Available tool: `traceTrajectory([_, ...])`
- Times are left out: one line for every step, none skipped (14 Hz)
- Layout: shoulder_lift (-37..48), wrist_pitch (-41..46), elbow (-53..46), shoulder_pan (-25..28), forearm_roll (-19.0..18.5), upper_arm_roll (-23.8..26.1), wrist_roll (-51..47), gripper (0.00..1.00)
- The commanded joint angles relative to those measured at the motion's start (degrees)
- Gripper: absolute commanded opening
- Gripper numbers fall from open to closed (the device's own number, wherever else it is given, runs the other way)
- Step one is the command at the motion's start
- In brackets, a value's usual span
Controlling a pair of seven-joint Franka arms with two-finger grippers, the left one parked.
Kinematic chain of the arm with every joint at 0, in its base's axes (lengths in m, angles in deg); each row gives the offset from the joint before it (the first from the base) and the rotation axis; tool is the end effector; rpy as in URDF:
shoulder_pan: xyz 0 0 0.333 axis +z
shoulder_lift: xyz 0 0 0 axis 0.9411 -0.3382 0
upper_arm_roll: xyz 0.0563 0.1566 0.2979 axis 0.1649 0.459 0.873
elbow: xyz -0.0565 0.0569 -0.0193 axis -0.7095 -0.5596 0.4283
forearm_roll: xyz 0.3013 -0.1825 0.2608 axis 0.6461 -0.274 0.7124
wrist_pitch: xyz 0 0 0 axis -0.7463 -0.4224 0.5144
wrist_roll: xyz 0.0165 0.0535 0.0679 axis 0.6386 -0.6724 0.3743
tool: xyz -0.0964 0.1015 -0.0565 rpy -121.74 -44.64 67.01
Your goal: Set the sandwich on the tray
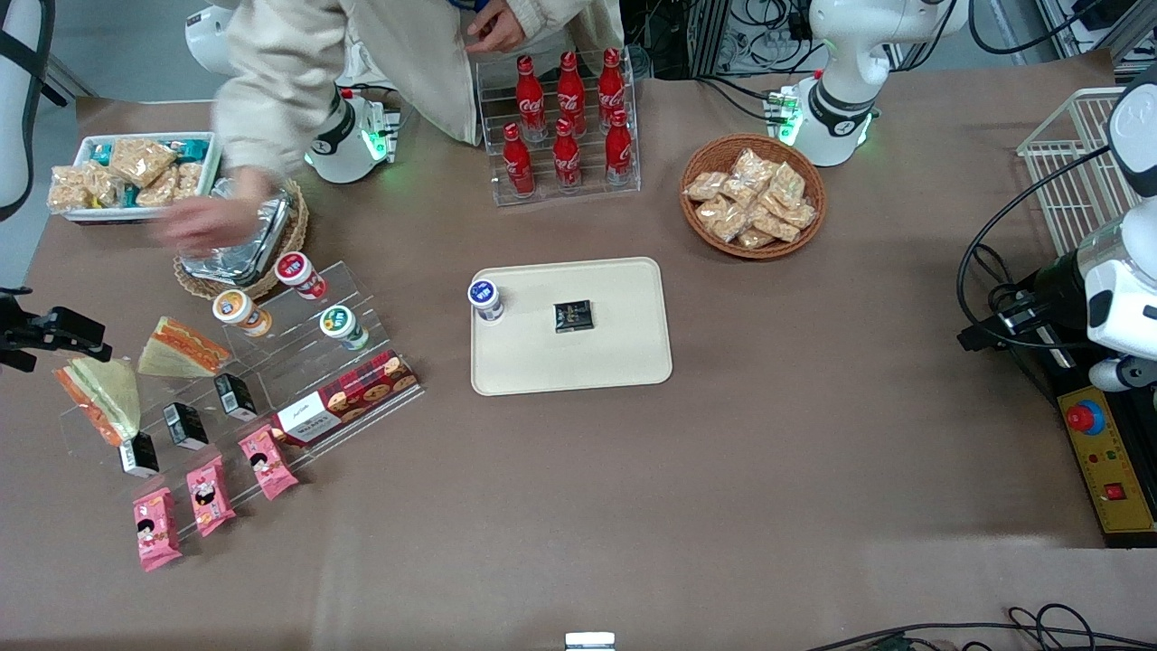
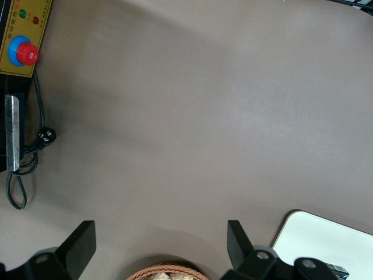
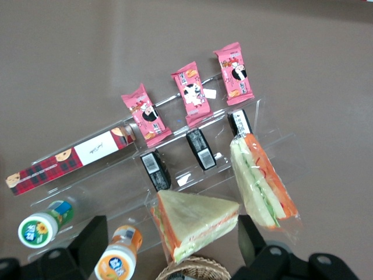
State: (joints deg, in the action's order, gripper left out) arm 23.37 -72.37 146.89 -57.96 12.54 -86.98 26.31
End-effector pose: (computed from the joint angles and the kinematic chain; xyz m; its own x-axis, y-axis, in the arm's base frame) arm 0.6349 -0.1327 0.5321 0.9934 0.0977 0.0598 0.0971 -0.9952 0.0123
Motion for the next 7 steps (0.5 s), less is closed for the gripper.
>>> traceTrajectory([1.9, 2.5, -0.1, -0.1, 0.6, 0.2, -0.3, 0.99])
traceTrajectory([1.9, 2.5, -0.1, -0.1, 1.2, 0.1, -0.3, 0.99])
traceTrajectory([1.9, 2.5, -0.1, -0.1, 1.3, 0.0, -0.3, 0.99])
traceTrajectory([1.8, 2.5, -0.2, -0.1, 1.3, 0.1, -0.4, 0.99])
traceTrajectory([1.8, 2.5, -0.2, 0.0, 1.3, 0.1, -0.3, 0.99])
traceTrajectory([1.9, 2.5, -0.2, 0.0, 1.3, 0.1, -0.2, 0.99])
traceTrajectory([1.9, 2.5, -0.3, 0.0, 1.3, 0.1, 0.2, 0.99])
